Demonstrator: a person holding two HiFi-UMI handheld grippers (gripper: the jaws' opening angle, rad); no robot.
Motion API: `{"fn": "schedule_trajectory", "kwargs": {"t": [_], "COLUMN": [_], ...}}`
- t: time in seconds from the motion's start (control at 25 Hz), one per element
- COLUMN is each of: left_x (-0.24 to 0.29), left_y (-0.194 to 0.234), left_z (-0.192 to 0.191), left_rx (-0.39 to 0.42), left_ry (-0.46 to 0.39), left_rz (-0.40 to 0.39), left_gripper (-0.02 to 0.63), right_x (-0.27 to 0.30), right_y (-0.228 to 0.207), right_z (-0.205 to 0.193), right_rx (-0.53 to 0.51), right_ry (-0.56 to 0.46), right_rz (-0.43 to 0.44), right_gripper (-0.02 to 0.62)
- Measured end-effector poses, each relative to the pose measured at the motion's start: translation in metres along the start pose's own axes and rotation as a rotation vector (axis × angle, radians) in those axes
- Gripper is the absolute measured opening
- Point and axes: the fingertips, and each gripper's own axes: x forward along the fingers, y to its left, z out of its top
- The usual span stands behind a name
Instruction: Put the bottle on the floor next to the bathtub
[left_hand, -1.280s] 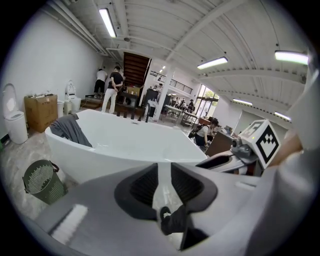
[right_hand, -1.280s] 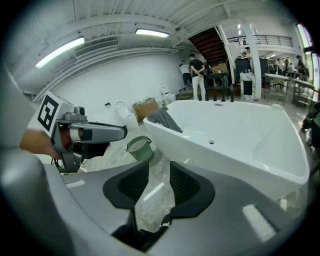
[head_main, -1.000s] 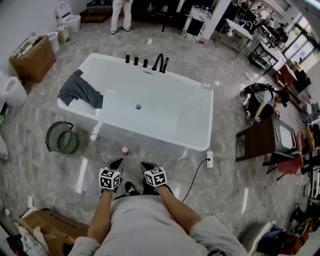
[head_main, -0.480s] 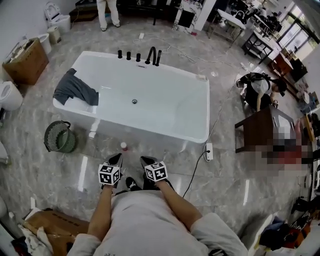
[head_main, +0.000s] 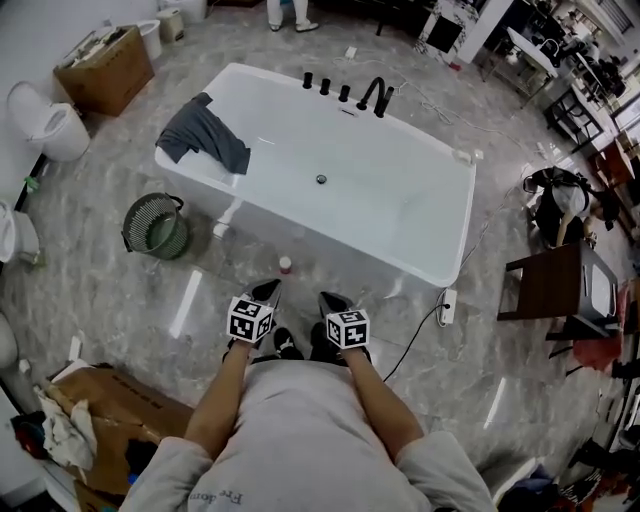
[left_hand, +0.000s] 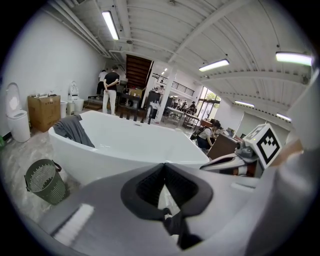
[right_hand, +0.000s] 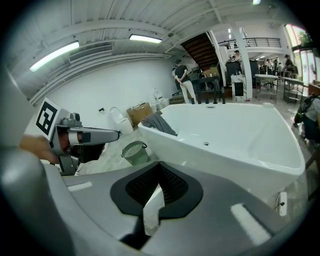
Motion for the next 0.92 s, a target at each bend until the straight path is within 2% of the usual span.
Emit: {"fn": "schedule_trajectory", "kwargs": {"t": [0.92], "left_x": [-0.017], "left_y": [0.017], "left_z": [-0.005], "left_rx": [-0.036], "left_ry": [-0.028], "left_rz": [0.025], "left_gripper": [0.058], "right_x": [0.008], "right_y": [0.029], "right_z": [-0.001], "right_rx": [-0.063], "right_ry": [0.010], "right_rz": [0.037], "right_gripper": [0.002]}}
